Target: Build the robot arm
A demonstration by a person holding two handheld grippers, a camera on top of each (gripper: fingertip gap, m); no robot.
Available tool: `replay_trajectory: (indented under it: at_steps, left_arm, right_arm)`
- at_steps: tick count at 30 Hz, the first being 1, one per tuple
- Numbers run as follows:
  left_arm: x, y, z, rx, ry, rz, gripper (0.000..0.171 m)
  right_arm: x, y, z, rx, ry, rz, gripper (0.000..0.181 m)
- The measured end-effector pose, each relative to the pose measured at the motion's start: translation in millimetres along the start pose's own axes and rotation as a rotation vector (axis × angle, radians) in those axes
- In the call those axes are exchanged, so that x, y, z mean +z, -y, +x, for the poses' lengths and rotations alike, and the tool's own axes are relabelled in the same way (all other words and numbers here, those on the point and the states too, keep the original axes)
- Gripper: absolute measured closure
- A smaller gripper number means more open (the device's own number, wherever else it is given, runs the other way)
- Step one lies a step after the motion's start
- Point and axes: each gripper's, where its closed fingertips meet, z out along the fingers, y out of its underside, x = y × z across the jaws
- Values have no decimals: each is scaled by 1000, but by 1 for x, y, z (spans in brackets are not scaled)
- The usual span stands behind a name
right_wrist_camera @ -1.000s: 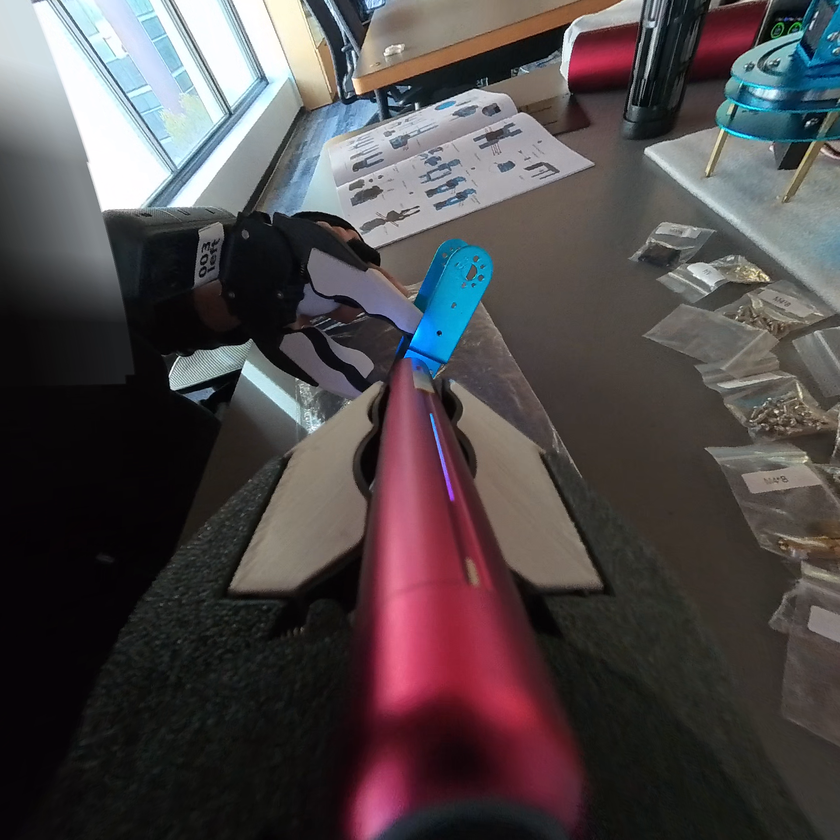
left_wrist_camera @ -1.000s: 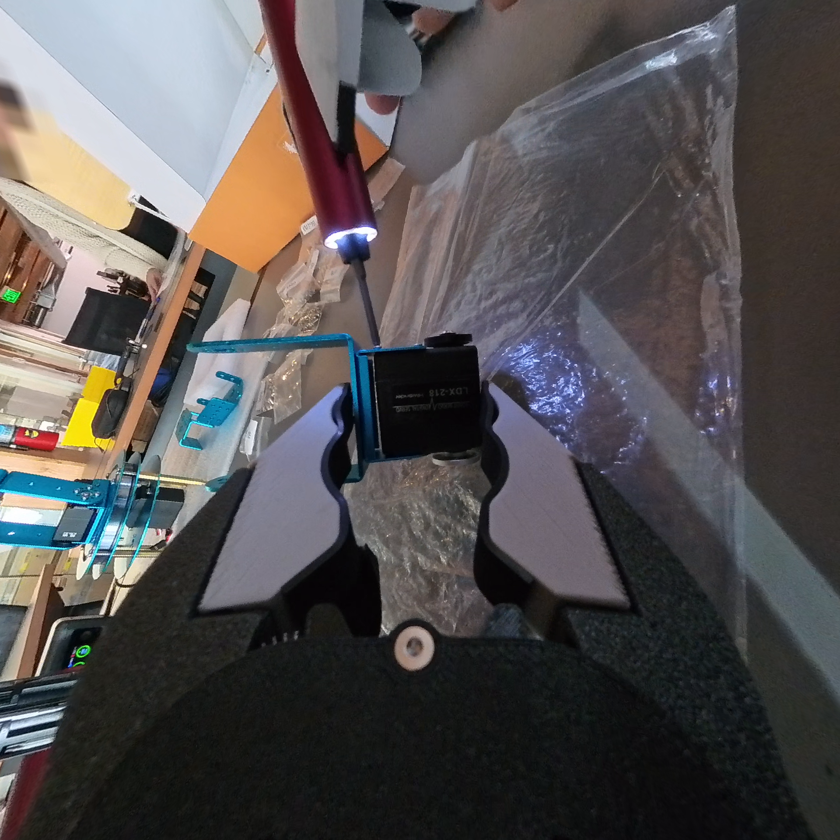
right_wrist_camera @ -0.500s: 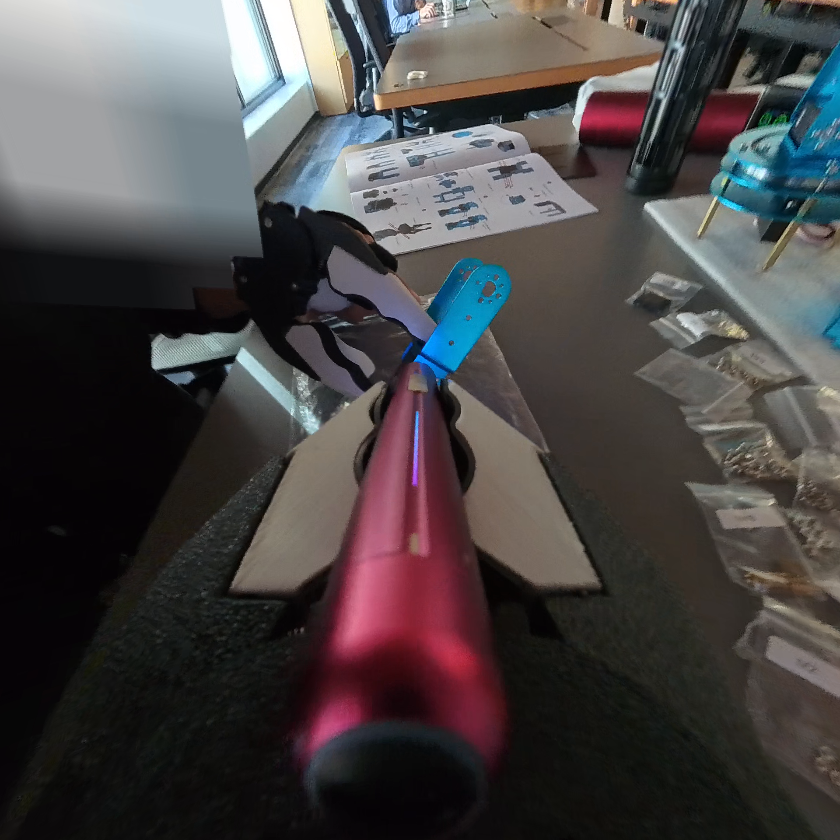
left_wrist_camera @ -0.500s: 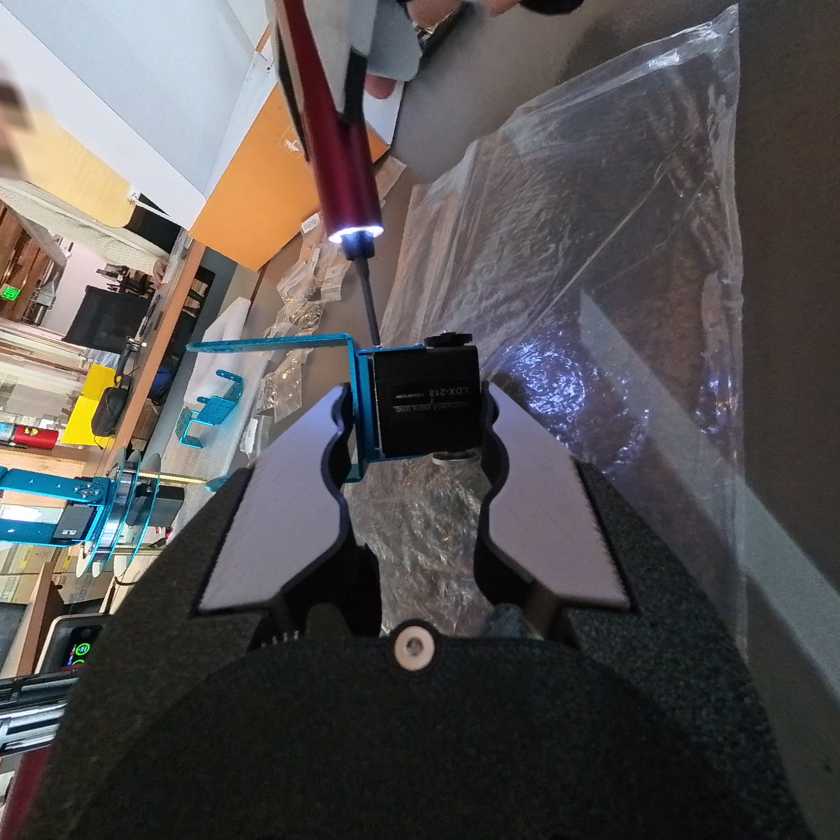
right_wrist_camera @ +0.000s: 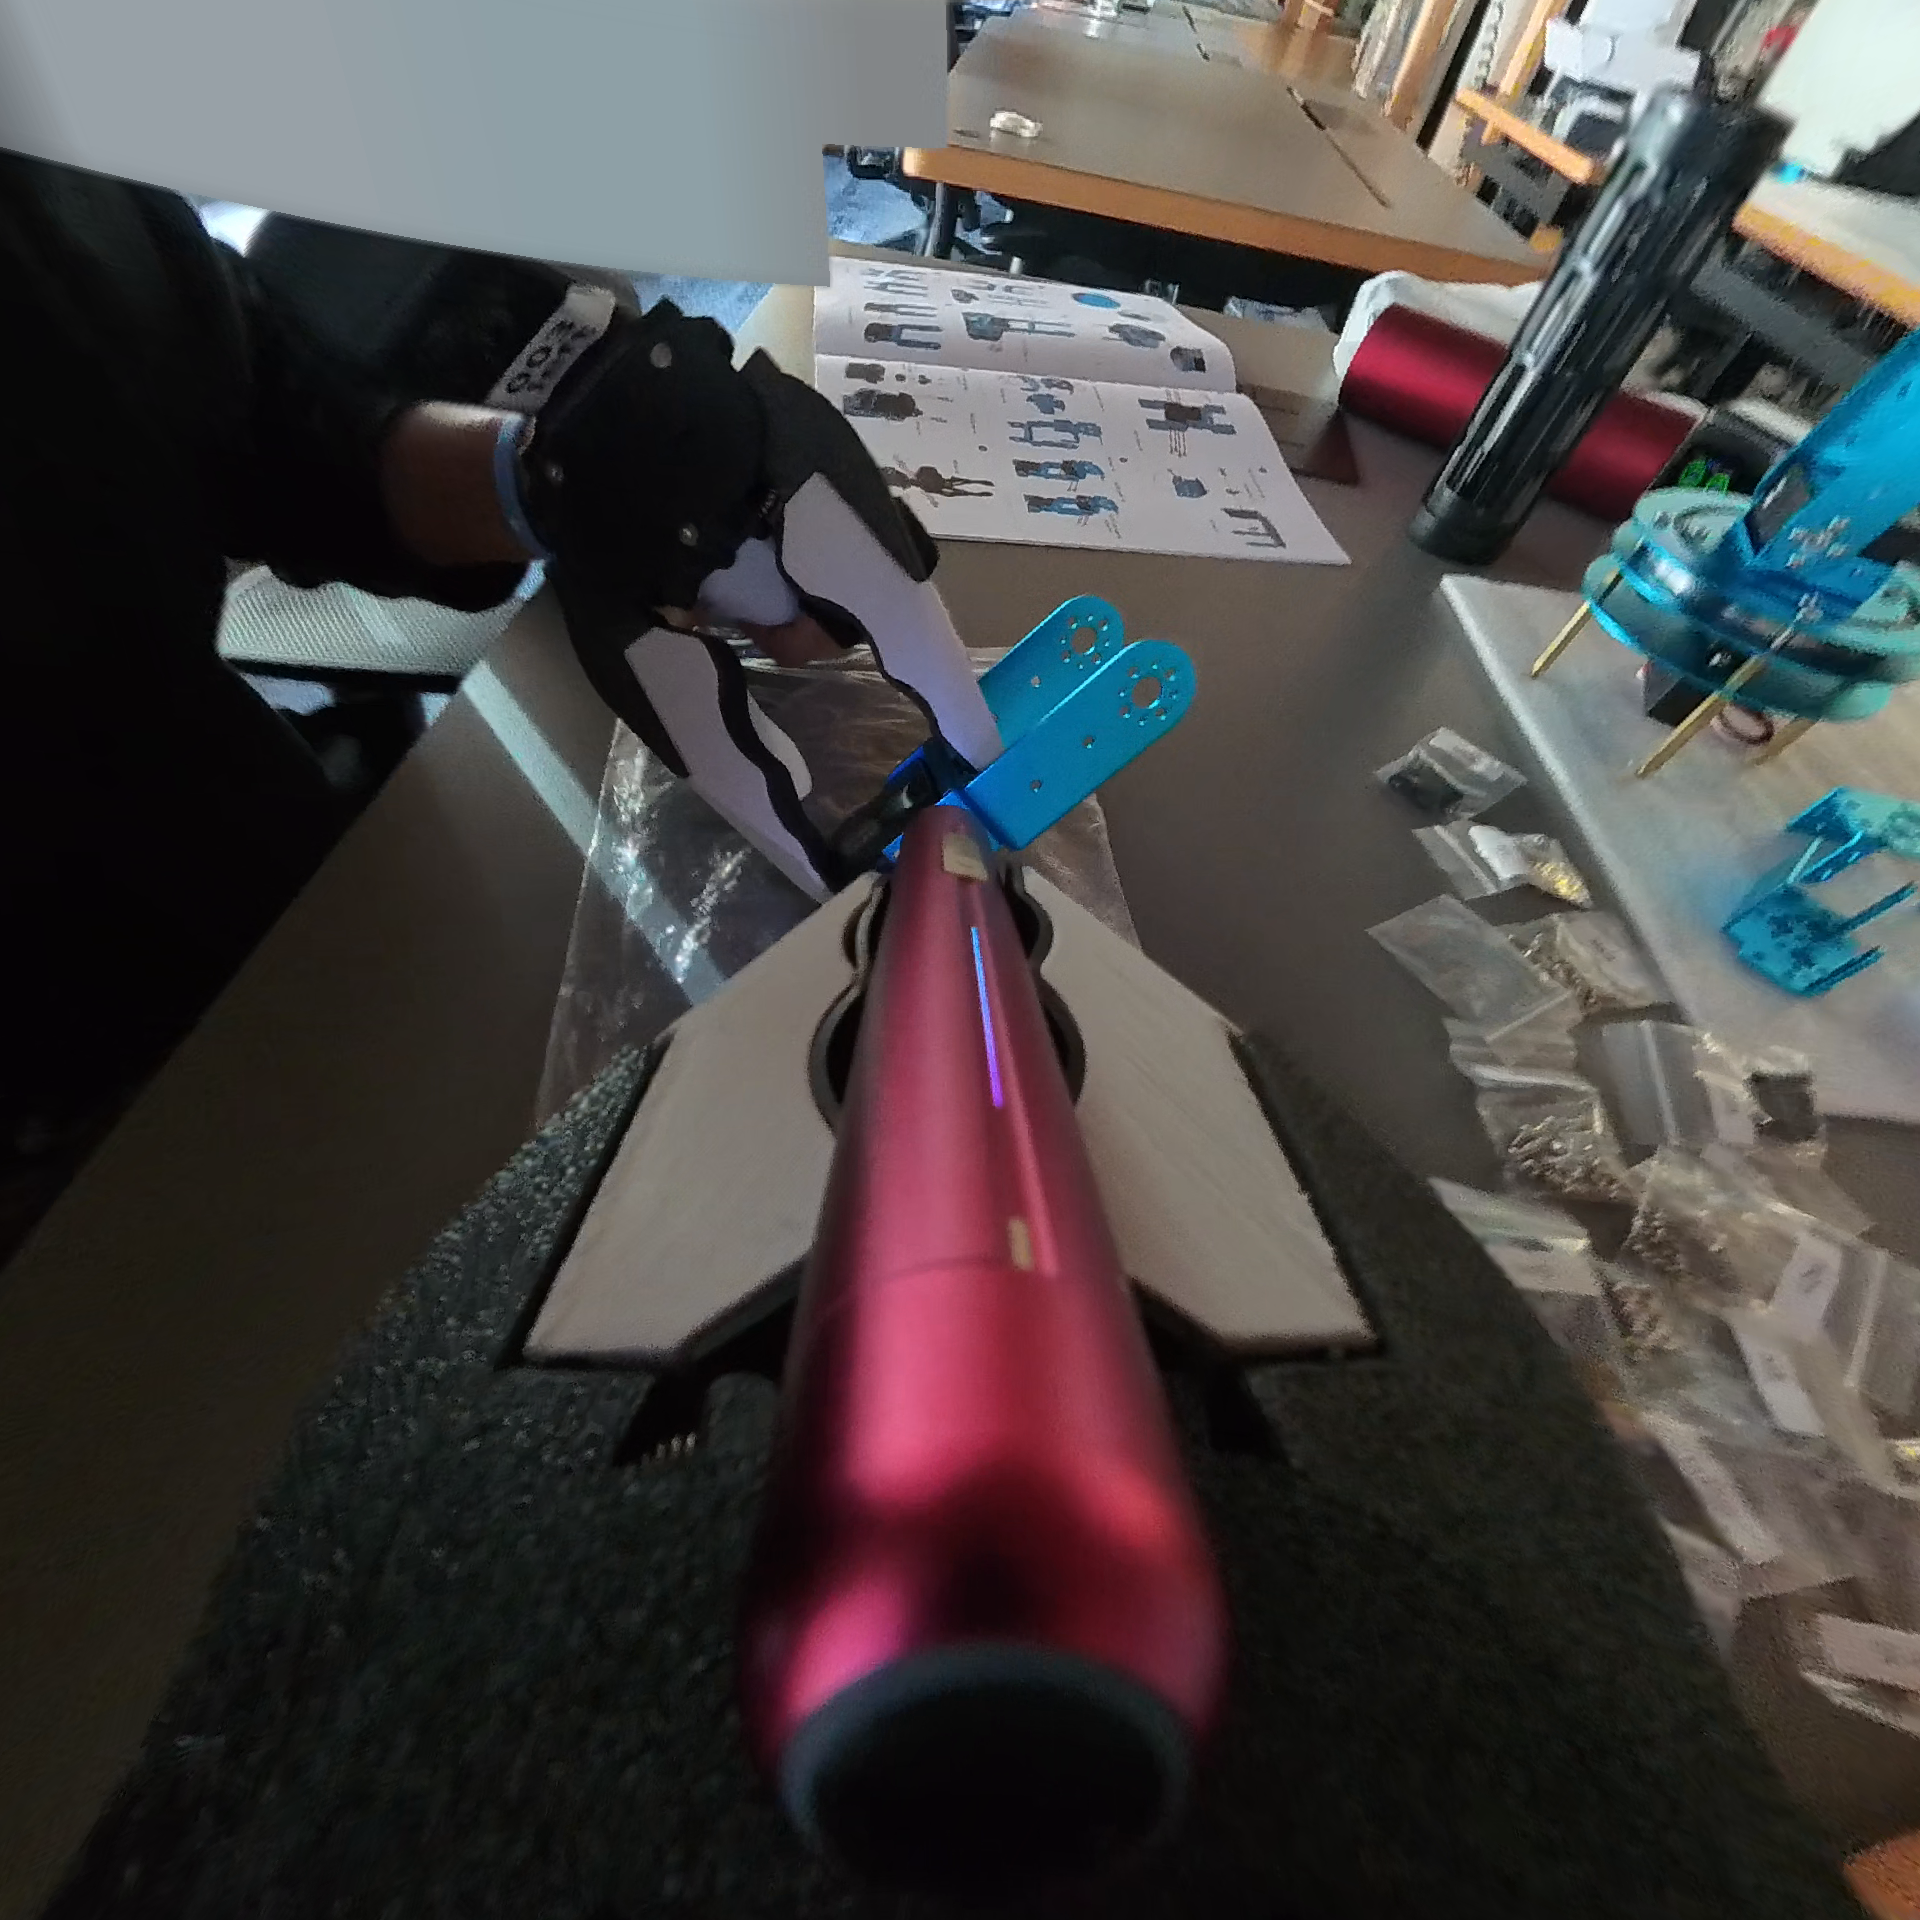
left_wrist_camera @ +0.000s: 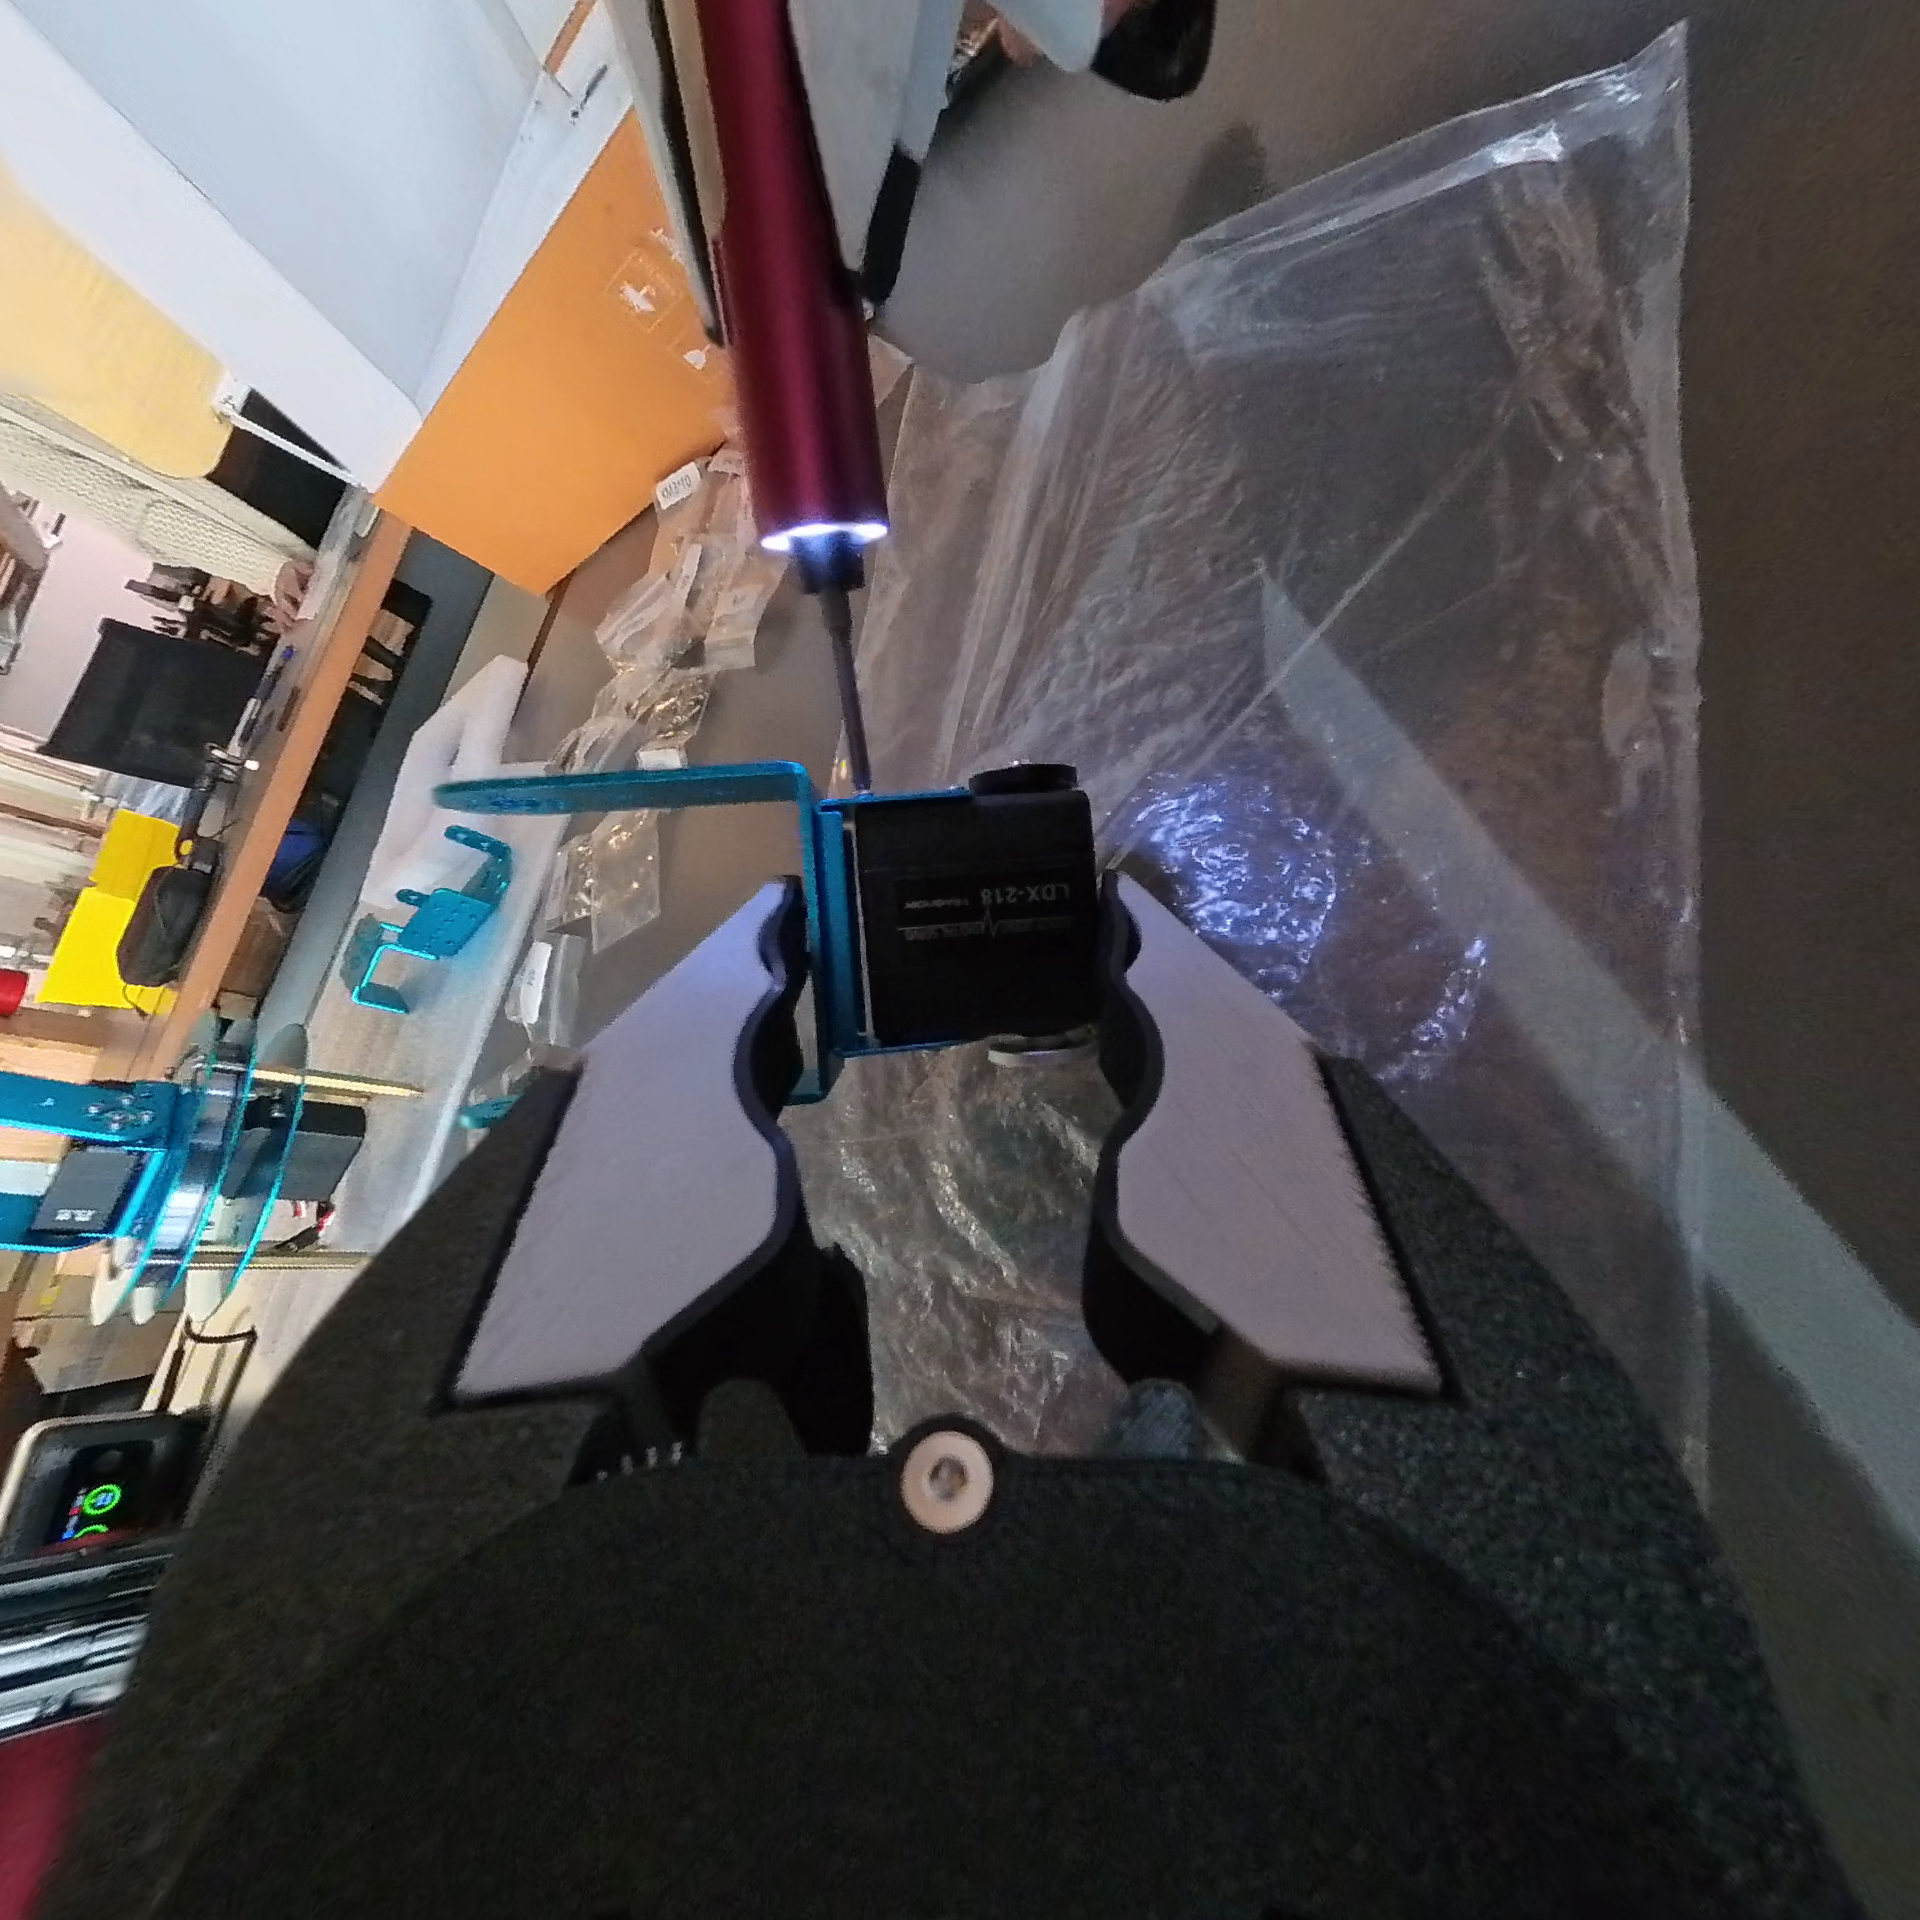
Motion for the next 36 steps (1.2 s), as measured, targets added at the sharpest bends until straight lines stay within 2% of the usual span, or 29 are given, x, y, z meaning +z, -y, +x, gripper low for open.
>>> replay_trajectory:
  at_steps: [5,8,11,16,22,29,32,36]
  left_arm:
    - [0,-2,-2,-24,4,-22,116]
    - [-3,-3,-4,4,53,-66,117]
    - [-16,7,5,-109,-27,-52,117]
    - [-47,14,18,-261,-270,-32,117]
    - [-53,-8,47,-236,-487,-146,117]
    - [-46,-11,52,-336,-551,-147,115]
    - [-43,-10,52,-377,-558,-109,114]
    - [-44,-11,52,-370,-558,-103,114]
  right_arm:
    - [2,-5,9,267,59,45,159]
    - [4,-2,9,367,104,66,161]
    - [4,11,1,379,155,99,160]
    - [11,20,-22,306,207,85,161]
    - [28,0,-39,223,220,-8,159]
    - [31,-11,-35,219,184,-50,160]
    - [32,-14,-34,233,181,-65,160]
    - [33,-15,-33,267,192,-61,160]
